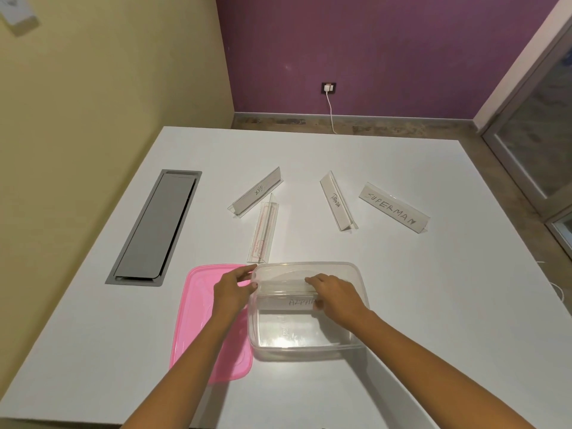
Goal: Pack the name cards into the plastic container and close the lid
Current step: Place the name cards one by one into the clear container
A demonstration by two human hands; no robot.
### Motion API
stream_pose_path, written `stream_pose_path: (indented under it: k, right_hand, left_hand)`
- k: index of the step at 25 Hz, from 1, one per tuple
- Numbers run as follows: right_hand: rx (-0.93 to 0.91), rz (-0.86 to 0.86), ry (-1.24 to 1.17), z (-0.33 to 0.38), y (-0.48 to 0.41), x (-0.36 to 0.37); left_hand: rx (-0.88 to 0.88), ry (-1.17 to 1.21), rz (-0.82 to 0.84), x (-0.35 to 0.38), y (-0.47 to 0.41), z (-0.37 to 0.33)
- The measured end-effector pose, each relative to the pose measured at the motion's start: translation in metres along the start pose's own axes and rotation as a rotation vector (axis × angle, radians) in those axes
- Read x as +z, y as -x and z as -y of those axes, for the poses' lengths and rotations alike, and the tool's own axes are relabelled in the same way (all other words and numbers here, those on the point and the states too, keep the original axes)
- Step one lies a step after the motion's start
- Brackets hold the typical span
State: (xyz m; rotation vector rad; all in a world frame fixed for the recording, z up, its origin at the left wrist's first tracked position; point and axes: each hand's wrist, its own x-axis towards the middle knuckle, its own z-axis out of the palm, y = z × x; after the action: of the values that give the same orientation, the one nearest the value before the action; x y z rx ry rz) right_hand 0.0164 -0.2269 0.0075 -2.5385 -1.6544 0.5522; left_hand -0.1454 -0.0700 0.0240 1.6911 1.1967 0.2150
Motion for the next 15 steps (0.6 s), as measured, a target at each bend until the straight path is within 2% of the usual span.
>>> stream_pose_path:
  k: [5, 9, 11, 13, 15]
  right_hand:
    - [0.073, -0.170, -0.025, 0.005, 0.006, 0.009]
    - [0.030, -0.232, -0.116, 0.009, 0.013, 0.006]
    - [0.028, -0.394, -0.204, 0.005, 0.018, 0.001]
    - [0.146, -0.640, -0.259, -0.005, 0.027, -0.003]
    - [0.363, -0.734, -0.356, -0.017, 0.035, -0.002]
  left_hand:
    - [0.010, 0.010, -0.014, 0.002, -0.002, 0.001]
    - [0.007, -0.037, 0.060, -0.002, -0.005, -0.001]
    - [0.020, -0.085, 0.085, -0.005, -0.014, -0.005]
    - [0.035, -0.094, 0.046, -0.005, -0.028, -0.013]
    - [0.016, -0.104, 0.015, 0.000, -0.047, -0.022]
